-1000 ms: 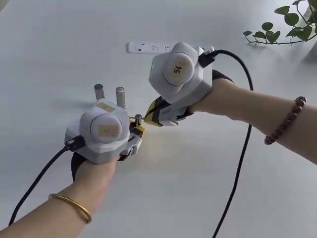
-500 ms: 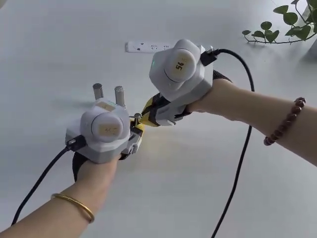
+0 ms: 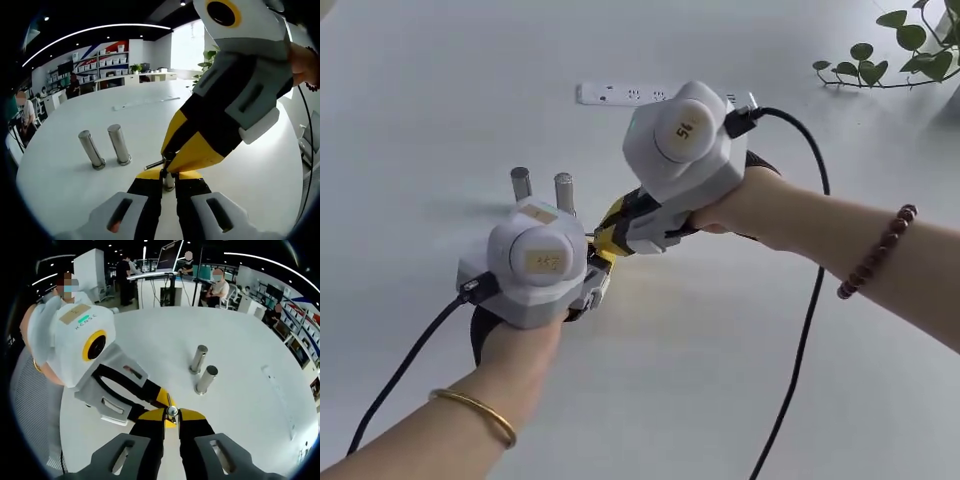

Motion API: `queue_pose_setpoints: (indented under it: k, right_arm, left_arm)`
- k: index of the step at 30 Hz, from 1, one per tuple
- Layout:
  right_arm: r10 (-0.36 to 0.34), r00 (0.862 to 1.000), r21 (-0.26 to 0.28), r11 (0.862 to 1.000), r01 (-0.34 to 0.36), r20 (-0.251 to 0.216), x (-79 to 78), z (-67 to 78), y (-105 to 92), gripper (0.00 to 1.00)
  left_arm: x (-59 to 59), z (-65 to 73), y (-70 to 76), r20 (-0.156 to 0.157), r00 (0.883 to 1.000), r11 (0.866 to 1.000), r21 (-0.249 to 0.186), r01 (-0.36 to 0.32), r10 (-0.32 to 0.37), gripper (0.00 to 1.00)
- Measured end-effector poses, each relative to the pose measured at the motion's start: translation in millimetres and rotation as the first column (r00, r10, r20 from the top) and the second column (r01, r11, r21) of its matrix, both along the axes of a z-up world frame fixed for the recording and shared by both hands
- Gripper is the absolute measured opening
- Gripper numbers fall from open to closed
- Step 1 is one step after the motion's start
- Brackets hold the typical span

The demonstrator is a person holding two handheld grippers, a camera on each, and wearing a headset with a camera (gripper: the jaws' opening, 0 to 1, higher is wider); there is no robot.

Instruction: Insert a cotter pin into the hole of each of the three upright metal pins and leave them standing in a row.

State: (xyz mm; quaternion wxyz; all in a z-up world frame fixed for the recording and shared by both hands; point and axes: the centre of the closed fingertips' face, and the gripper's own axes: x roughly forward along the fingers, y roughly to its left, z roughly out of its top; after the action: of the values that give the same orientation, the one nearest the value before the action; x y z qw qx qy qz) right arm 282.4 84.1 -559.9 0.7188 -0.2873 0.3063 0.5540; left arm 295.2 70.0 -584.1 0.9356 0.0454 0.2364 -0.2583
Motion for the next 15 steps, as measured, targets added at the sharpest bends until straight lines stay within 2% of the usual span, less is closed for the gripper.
queue_pose_setpoints:
  k: [6,15]
  right_arm:
    - [-0.003,1.000,0.012,1.000,0.003,-0.001,-1.2,2.1,6.0,0.04]
    - [0.020,1.000,0.050,0.999,-0.020,0.007,2.1,9.1,31.5,0.04]
  left_arm:
    - [-0.5,0.8,4.5,-0.012,1.000,1.000,-0.004,-0.015,0.015,0.07]
    - [4.1,4.7,31.7,-0.011,0.998,0.998,0.005,-0.066,0.066,0.07]
